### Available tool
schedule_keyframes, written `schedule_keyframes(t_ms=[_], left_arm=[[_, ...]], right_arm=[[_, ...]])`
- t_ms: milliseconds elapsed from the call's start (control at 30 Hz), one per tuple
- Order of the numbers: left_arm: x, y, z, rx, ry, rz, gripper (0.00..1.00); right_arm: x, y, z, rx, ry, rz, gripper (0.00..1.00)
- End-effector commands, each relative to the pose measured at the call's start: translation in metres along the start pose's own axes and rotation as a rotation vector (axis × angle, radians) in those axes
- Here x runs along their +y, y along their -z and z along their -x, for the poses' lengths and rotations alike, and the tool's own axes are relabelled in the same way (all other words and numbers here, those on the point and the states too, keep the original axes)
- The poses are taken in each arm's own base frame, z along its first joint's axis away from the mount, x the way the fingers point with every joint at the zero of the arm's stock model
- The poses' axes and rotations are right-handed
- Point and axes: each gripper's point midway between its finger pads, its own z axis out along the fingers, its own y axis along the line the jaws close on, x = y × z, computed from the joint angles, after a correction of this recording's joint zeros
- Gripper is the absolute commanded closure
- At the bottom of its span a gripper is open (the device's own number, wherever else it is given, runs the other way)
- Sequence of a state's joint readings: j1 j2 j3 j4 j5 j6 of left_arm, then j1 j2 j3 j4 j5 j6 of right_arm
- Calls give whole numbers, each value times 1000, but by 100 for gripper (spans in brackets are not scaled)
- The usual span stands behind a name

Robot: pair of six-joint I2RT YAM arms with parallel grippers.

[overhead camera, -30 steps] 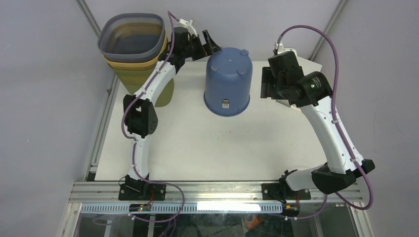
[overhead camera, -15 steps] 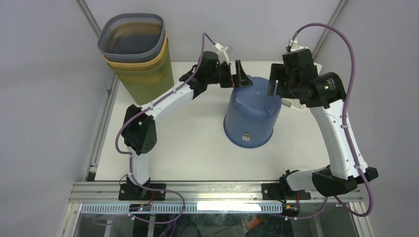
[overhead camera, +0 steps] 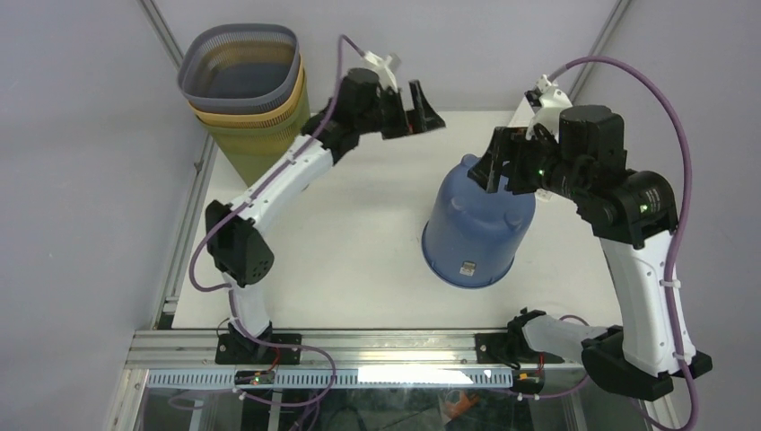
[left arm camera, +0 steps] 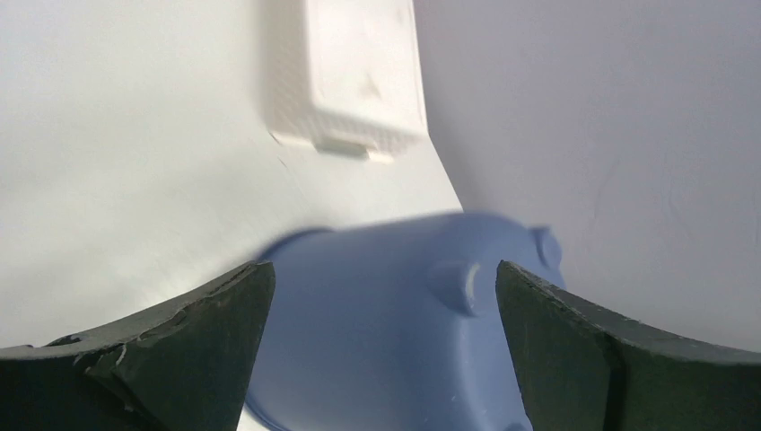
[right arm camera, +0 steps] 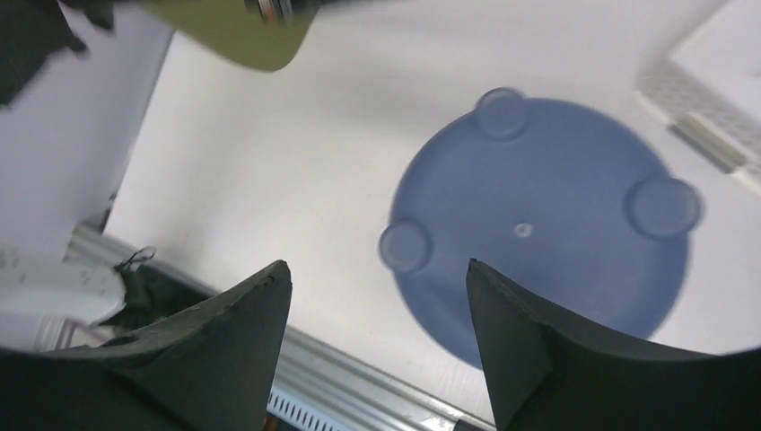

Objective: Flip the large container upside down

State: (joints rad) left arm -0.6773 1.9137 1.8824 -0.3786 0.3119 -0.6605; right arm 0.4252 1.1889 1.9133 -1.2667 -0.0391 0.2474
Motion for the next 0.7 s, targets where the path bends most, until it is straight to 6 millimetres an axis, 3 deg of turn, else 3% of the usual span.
schedule_keyframes(t_ms=[0,67,233,433,567,667], left_arm=[[-58,113,100,-274,-130,-18,1],[-60,138,115,-321,-140,-5,1],[-63,193,133,-432,-176,83,1],[-65,268,148,-632,-162,212,1],[-55,296,152,-683,-166,322,1],[-43,298,150,-645,-185,407,1]], right_arm=[[44,-2,-23,74,49,287,25],[55,-11,-38,137,48,336,25],[98,-30,-48,158,68,405,25],[127,-98,-82,273,86,237,25],[119,-136,-98,306,42,91,24],[83,-151,-113,348,65,-122,23]])
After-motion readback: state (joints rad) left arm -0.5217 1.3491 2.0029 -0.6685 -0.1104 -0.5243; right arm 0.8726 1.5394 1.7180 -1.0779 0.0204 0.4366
